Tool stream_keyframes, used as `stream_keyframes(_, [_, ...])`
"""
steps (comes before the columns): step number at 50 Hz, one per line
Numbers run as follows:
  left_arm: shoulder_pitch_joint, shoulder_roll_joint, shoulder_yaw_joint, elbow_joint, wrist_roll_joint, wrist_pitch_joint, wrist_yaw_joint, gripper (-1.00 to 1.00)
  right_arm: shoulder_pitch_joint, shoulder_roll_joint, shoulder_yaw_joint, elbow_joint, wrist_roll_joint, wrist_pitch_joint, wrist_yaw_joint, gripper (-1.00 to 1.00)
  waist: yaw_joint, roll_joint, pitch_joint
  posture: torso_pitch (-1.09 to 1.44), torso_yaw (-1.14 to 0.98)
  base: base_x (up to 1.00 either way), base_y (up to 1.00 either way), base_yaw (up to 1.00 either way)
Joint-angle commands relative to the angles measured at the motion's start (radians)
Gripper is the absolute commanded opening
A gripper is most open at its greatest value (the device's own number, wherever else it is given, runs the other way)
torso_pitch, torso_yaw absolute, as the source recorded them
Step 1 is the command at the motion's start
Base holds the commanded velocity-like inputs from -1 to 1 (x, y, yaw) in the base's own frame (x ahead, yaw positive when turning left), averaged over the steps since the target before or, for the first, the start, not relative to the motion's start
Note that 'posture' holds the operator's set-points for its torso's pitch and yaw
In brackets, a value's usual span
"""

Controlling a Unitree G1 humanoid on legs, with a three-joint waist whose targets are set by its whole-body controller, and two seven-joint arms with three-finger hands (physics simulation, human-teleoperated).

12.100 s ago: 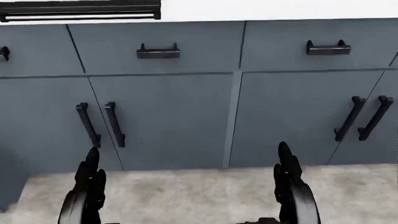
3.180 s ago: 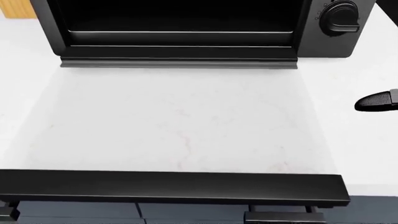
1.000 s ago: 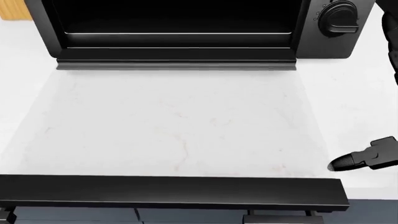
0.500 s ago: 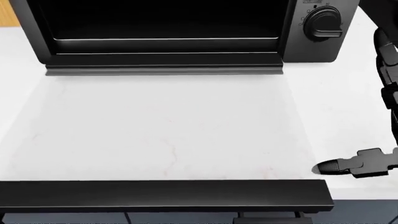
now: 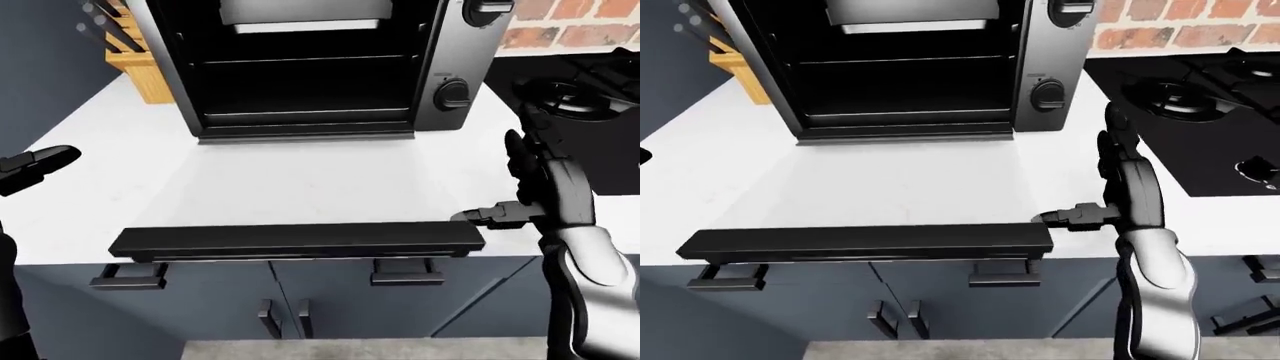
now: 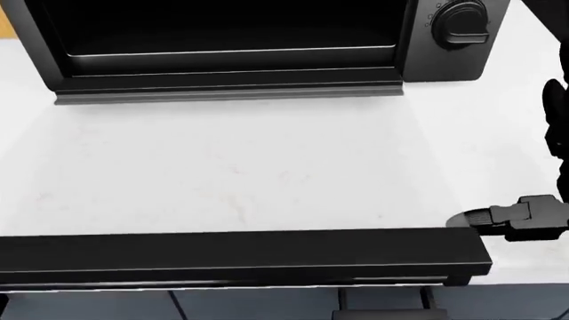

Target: Close the toaster oven door.

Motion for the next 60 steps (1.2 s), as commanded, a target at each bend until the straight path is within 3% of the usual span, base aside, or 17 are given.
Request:
stream_keyframes(1, [-0.021,0.026,0.015,-0.033,0.001,-0.028,-0.001,1.0,-0.042,-0.009,0.012,-0.083,0.05,-0.025,-0.014,1.0,0.005,-0.002,-0.025,0.0,0.0,0.0,0.0,0.0])
stream_keyframes(17, [-0.018,0.026,0.018,-0.032,-0.001,-0.03,-0.001,1.0,-0.065,0.05,0.081,-0.199,0.079,0.071,-0.117,1.0,0.001,0.003,-0.023,0.0,0.0,0.0,0.0,0.0])
stream_keyframes(29, [-0.015,0.026,0.021,-0.028,-0.003,-0.034,-0.001,1.0,-0.191,0.047,0.155,-0.187,0.063,0.133,-0.184,1.0,-0.002,0.009,-0.021,0.0,0.0,0.0,0.0,0.0])
stream_keyframes(42, [-0.016,0.03,0.024,-0.017,-0.004,-0.038,0.003,1.0,-0.347,0.005,0.16,-0.053,0.076,0.116,-0.258,1.0,-0.004,0.014,-0.018,0.0,0.0,0.0,0.0,0.0])
stream_keyframes(60, [-0.023,0.048,0.017,0.069,0.035,-0.088,0.036,1.0,-0.487,-0.039,0.178,0.017,0.093,0.141,-0.288,1.0,-0.001,0.016,-0.019,0.0,0.0,0.0,0.0,0.0])
